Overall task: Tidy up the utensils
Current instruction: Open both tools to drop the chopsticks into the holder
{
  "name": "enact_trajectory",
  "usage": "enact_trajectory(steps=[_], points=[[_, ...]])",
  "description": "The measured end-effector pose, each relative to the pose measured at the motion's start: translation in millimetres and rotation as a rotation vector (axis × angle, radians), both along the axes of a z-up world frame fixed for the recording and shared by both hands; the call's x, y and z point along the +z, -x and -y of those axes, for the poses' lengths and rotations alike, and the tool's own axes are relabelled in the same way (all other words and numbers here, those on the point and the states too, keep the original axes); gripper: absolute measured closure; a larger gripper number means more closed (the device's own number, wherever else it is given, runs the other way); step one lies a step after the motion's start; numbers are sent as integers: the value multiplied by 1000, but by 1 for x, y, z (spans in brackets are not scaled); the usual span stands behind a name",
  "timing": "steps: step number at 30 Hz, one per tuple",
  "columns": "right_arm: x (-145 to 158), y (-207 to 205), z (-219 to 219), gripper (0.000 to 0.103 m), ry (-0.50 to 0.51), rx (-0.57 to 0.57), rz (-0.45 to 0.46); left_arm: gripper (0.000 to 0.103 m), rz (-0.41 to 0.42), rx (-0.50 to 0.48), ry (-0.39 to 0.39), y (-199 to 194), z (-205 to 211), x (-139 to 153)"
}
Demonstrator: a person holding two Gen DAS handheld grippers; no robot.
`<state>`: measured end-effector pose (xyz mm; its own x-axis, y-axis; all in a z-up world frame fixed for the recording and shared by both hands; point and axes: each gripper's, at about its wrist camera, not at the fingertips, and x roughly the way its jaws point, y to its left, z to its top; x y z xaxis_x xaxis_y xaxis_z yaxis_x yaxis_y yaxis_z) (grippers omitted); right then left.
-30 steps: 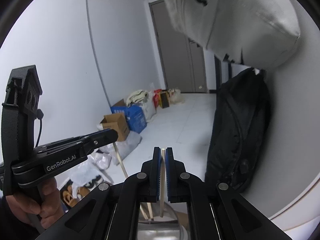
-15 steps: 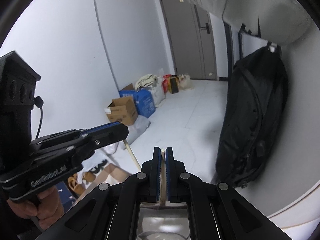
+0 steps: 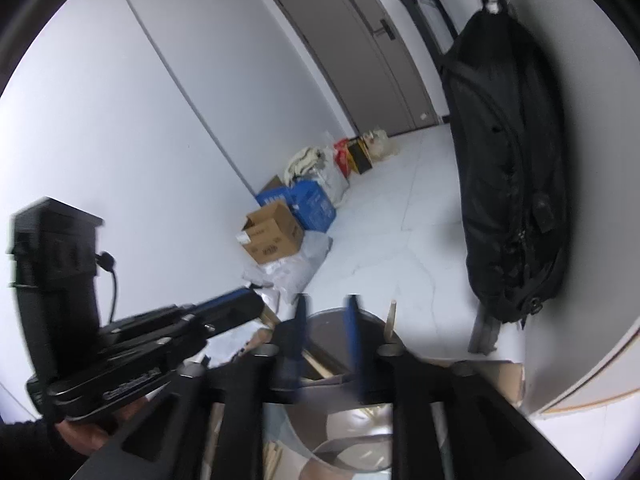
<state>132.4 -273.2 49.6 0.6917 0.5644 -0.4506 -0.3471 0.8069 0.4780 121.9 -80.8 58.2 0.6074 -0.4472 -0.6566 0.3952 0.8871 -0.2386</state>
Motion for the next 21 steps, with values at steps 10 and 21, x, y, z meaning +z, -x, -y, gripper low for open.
enact_trajectory(steps=[10, 21], points=[[18, 35, 6, 54, -4, -58, 44, 71, 54, 46, 6, 23, -18, 18], [34, 82, -24, 28, 115, -85, 107, 47, 136, 134, -11, 58, -37, 25]])
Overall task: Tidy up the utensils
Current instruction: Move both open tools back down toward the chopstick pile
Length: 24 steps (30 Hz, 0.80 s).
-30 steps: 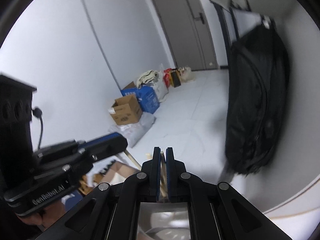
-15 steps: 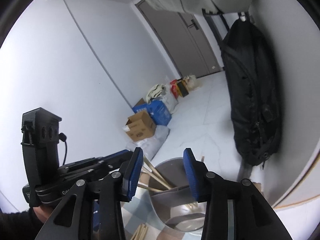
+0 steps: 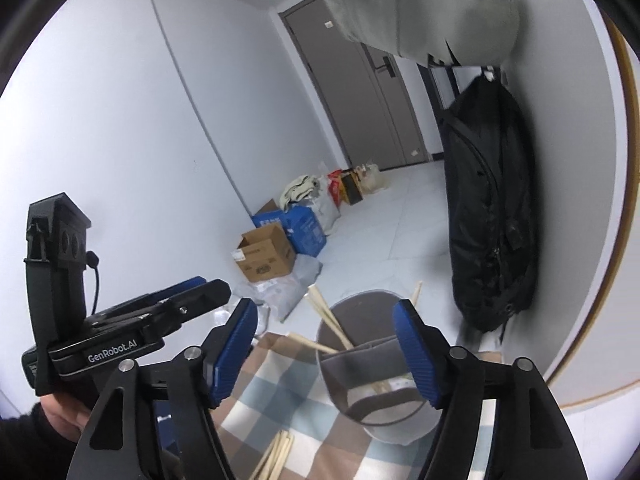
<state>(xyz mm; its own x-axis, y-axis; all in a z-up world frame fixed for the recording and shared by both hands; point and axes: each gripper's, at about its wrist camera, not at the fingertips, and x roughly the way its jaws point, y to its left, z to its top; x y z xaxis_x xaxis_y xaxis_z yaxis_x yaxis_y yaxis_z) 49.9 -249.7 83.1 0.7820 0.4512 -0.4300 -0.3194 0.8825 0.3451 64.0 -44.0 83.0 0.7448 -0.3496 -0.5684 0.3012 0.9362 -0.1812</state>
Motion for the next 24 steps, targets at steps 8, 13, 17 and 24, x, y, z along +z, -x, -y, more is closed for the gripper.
enact_trajectory(steps=[8, 13, 17, 24], points=[[6, 34, -28, 8, 118, -64, 42, 32, 9, 83, 5, 23, -22, -12], [2, 51, -45, 1, 153, -63, 75, 30, -10, 117, 4, 35, -35, -27], [-10, 60, -56, 0, 153, -34, 55, 29, -45, 132, 8, 40, -44, -42], [-42, 71, -74, 0, 170, 22, 12, 22, -97, 162, -1, 51, -58, -73]])
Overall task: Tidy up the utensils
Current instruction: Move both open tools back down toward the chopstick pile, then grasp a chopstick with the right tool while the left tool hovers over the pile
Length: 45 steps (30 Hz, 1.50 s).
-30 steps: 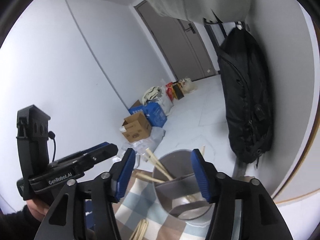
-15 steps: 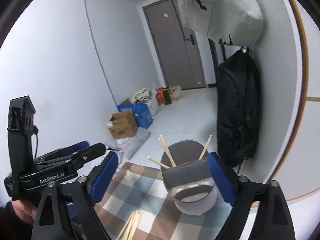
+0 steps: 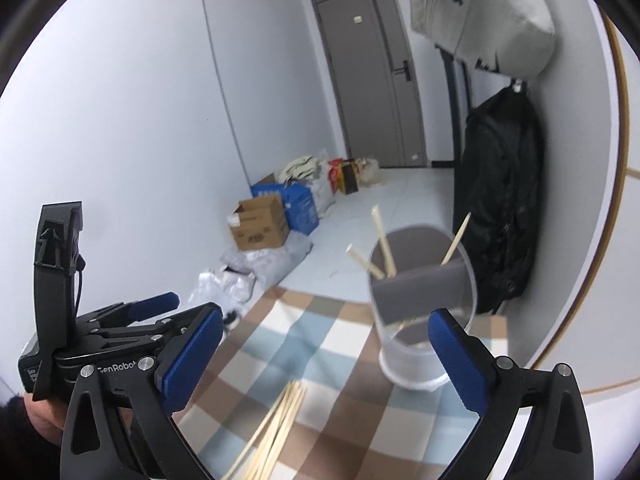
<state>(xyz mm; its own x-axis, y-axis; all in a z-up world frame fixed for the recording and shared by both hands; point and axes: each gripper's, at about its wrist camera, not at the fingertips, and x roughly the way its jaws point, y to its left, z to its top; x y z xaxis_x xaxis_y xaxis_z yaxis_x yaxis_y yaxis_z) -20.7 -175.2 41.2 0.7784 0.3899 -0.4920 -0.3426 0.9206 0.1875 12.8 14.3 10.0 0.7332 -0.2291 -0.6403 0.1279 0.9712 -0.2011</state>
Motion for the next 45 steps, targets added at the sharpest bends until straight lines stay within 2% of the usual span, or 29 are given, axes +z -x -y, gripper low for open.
enact_trajectory(steps=[7, 13, 17, 21, 24, 26, 30, 32, 33, 41, 45], points=[[-47, -4, -13, 0, 23, 20, -99, 21, -59, 38, -22, 6, -19, -34], [-84, -12, -32, 0, 77, 68, -201, 21, -89, 97, -4, 4, -45, -43], [-100, -24, -45, 2, 77, 114, -276, 21, -120, 140, 10, 0, -56, -51], [-120, -40, -64, 21, 93, 145, -383, 21, -163, 160, 31, -2, -63, -59], [-131, -48, -79, 23, 125, 159, -416, 21, -163, 170, 35, 1, -69, -59], [-139, -53, -90, 30, 152, 168, -440, 21, -159, 184, 25, 2, -73, -58], [-155, -67, -105, 32, 162, 146, -507, 21, -161, 190, 38, 2, -78, -58], [-158, -71, -110, 35, 185, 124, -510, 21, -165, 192, 53, 0, -82, -58], [-160, -73, -114, 41, 205, 112, -511, 21, -164, 195, 54, 0, -83, -58], [-170, -76, -132, 69, 320, 91, -490, 21, -185, 212, 90, -3, -97, -63], [-170, -78, -130, 73, 311, 81, -490, 21, -199, 219, 124, -5, -102, -65]])
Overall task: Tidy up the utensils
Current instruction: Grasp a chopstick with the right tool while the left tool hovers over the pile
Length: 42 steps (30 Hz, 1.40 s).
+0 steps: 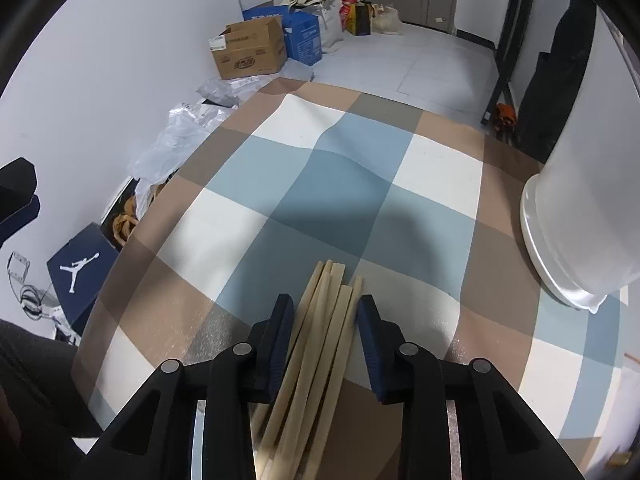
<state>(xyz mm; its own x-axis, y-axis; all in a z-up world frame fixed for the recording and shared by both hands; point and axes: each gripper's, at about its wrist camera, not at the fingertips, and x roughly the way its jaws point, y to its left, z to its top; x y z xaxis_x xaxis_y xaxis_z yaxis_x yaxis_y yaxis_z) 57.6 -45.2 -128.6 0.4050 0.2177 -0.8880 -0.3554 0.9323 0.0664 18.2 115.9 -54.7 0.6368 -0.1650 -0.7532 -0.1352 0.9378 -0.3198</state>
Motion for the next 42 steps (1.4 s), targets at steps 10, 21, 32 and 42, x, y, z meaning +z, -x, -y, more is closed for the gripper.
enact_trajectory(steps=[10, 21, 32, 42], points=[[12, 2, 16, 95, -85, -45, 16, 21, -21, -1, 7, -3, 2, -3], [38, 5, 41, 95, -226, -70, 43, 21, -39, -46, -43, -7, 20, -7], [11, -5, 62, 92, -195, -105, -78, 21, -83, -75, -70, -11, 35, -14], [2, 2, 68, 98, -177, -75, -87, 21, -92, -92, -86, -13, 44, -16]])
